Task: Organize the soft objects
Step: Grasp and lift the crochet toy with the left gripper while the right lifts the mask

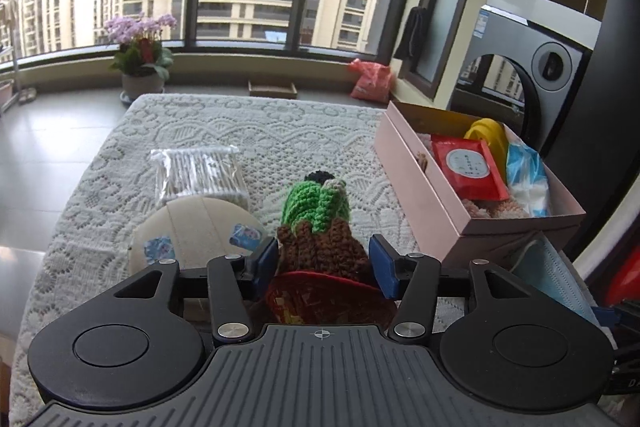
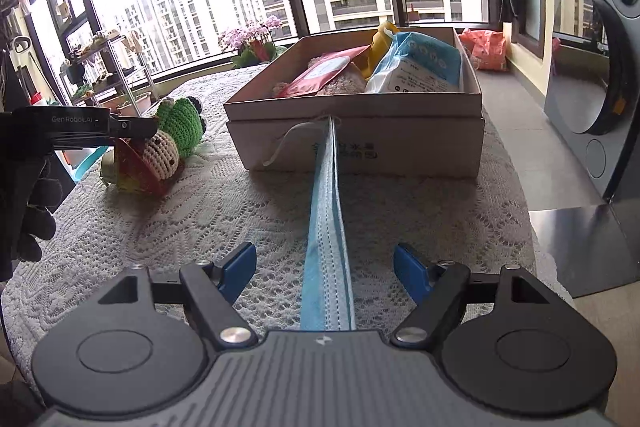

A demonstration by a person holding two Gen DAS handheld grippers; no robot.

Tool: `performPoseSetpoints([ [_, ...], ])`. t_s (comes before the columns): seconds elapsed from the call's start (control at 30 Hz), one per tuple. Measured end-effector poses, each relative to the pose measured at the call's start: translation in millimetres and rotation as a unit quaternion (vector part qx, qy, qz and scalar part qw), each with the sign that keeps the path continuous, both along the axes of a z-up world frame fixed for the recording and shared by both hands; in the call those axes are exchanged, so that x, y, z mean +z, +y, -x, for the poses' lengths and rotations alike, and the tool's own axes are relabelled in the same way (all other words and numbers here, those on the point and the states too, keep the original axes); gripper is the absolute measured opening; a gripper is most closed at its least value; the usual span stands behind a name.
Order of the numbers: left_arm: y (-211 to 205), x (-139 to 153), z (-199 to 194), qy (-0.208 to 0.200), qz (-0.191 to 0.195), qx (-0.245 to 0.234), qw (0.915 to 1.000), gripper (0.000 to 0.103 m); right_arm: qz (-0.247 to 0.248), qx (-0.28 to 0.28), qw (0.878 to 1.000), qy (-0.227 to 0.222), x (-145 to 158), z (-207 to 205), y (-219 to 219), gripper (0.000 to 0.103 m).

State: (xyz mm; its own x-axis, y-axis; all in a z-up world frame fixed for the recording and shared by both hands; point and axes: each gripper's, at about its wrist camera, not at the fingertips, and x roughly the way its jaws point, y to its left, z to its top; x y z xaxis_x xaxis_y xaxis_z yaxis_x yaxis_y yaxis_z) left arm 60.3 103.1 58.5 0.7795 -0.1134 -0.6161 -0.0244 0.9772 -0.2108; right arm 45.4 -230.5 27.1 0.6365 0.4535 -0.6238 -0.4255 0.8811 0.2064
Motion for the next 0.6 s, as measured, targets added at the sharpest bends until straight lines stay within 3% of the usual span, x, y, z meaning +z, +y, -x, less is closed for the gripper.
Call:
performPoseSetpoints([
  [0.1,0.1,-3.8,-9.3,0.016,0.025,0.005,0.9995,0.063,0.02,-0.009,1.0,-0.02,-7.8,7.1,5.3,0.078],
  [0.33,-21.5,-14.0,-22.6,0.02,0.0,-0.011,0.9997,0.072,0.017,-0.013,1.0,-0.016,-8.1,6.4,5.8,0.083],
  [0.6,-22.2,-25.3,-25.4,0.006,-0.002,-0.015,0.9999,0.066,0.012,-0.019,1.0,-0.015,-9.4,7.1,3.9,0.087],
])
